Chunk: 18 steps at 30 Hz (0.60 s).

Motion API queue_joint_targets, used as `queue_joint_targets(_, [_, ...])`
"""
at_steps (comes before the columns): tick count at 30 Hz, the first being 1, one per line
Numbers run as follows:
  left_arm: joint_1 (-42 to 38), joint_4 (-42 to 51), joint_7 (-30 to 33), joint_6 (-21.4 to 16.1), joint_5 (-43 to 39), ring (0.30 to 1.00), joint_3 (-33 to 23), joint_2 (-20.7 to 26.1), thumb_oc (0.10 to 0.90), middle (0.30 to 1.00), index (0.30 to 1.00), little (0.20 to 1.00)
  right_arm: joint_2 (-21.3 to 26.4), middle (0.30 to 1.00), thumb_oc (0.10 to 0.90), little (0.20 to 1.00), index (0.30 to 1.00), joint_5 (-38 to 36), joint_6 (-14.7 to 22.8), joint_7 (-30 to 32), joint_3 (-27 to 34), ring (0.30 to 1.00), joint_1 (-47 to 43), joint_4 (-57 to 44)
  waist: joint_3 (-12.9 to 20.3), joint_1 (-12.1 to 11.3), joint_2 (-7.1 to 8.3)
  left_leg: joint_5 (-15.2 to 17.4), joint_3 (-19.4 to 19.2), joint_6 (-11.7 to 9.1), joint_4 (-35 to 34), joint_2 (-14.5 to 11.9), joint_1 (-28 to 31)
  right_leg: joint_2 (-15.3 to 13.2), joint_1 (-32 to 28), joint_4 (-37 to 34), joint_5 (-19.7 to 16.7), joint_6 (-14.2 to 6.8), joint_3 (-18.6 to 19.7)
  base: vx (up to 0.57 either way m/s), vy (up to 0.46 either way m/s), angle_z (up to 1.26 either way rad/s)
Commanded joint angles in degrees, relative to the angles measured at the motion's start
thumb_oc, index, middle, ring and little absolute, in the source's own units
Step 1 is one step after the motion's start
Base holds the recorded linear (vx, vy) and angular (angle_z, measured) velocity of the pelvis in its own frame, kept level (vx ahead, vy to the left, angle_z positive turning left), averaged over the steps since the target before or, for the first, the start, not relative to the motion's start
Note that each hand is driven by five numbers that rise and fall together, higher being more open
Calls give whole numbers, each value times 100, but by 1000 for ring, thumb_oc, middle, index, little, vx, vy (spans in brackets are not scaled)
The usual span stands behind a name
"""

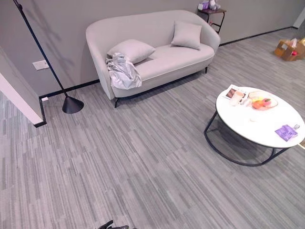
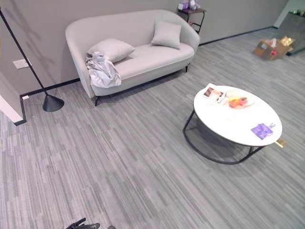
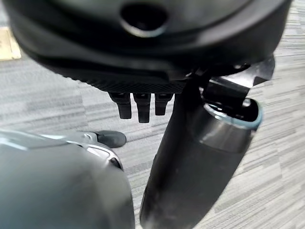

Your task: Hang the clothes on the sofa on the clothes rack.

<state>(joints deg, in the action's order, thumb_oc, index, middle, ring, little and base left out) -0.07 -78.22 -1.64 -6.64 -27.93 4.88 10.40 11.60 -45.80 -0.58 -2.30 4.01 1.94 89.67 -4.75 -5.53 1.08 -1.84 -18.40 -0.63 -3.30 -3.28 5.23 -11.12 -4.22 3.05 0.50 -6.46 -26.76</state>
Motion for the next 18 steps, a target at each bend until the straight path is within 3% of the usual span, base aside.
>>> queue_joint_targets(1, [-43,-362,-53,-133,1,900,-152,-216,800,900,900,900,-339,900,800,900,900,-109,-46,-148,-75,900,-488,225,313,-254,-79,-41,528,-167,-170,91,-449,145,11,-452,-179,-99,121,7,-52,-12])
queue_joint_targets(4, [-8,-427,-66,-137,-10,900,-245,-223,800,900,900,900,-373,900,800,900,900,-149,-32,-221,-205,900,-492,37,356,-261,-69,-36,508,-200,-170,43,-408,182,-81,-676,-297,-106,204,8,-92,-26])
queue_joint_targets(12, [83,-444,-159,-106,79,900,-200,-249,800,900,900,900,-395,900,800,900,900,433,1,-350,-665,900,-357,-122,477,-272,-57,-112,569,-297,-170,-43,-328,291,-272,-805,-177,-35,125,13,-71,4])
queue_joint_targets(18, [134,-525,-199,-87,190,900,-147,-305,800,900,900,900,-435,900,800,900,900,1298,40,-480,-1127,900,-187,-148,472,-221,-88,-112,624,-297,-170,-29,-330,290,-296,-805,-123,-13,96,4,-16,9])
